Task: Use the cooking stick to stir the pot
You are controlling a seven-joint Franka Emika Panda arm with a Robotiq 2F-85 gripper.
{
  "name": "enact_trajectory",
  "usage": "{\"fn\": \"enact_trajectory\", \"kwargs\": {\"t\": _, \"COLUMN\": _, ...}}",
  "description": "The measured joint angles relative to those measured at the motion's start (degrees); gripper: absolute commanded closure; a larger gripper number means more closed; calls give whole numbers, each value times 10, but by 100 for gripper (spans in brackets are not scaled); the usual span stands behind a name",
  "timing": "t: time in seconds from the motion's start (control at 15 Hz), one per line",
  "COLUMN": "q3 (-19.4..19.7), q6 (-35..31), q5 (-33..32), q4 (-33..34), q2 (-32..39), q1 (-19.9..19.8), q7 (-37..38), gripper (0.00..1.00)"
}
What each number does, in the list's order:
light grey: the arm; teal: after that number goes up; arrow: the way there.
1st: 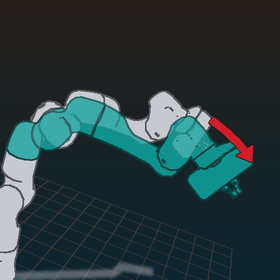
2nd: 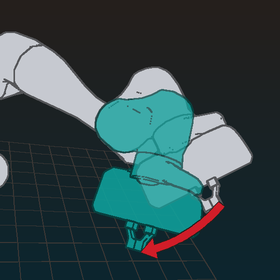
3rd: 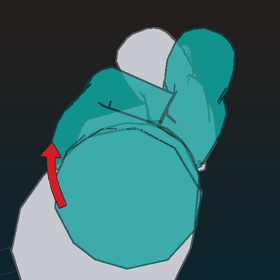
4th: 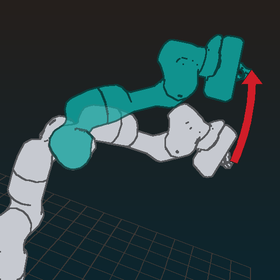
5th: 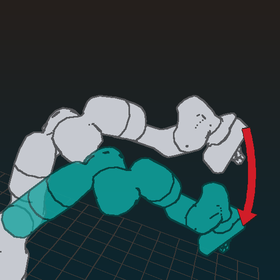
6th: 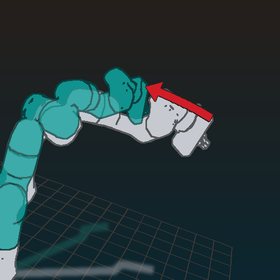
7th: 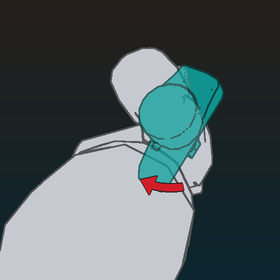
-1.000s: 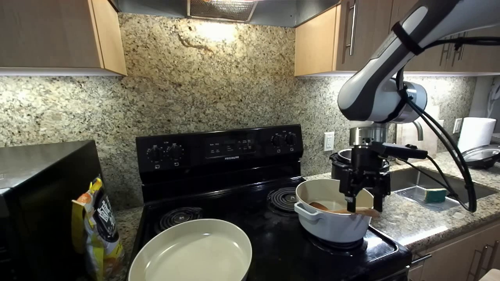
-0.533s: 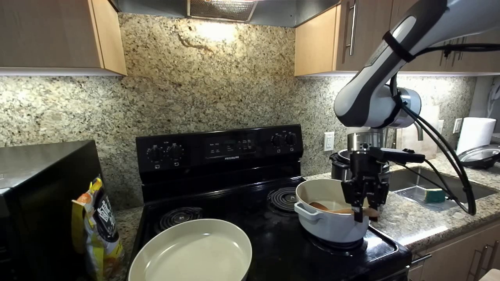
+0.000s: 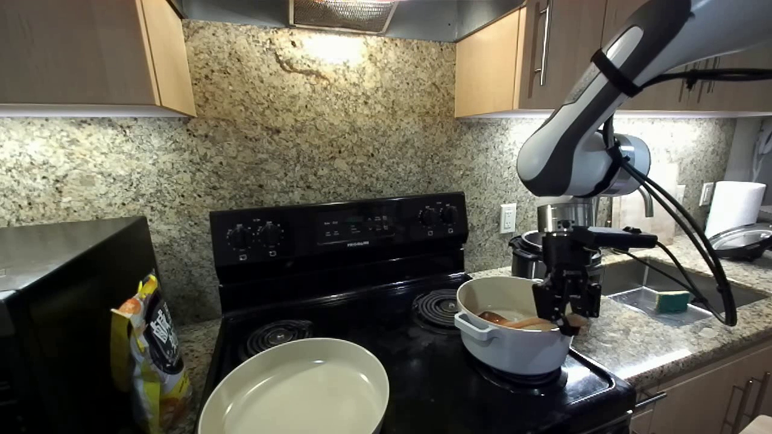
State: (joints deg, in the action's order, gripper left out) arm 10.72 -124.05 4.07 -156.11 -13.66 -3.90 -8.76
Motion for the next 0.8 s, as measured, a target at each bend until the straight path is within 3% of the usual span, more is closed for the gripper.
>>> {"fn": "enact_trajectory", "kwargs": {"t": 0.27, "q3": -13, "q6": 2, "q5": -33, "q4": 1, "q2": -9, "q1": -5, "q7": 10, "gripper": 100}}
{"fn": "enact_trajectory", "kwargs": {"t": 0.4, "q3": -21, "q6": 6, "q5": -49, "q4": 1, "q2": -19, "q1": -5, "q7": 19, "gripper": 75}}
{"fn": "enact_trajectory", "kwargs": {"t": 0.8, "q3": -38, "q6": 30, "q5": -70, "q4": 3, "q2": -29, "q1": -5, "q7": 27, "gripper": 39}}
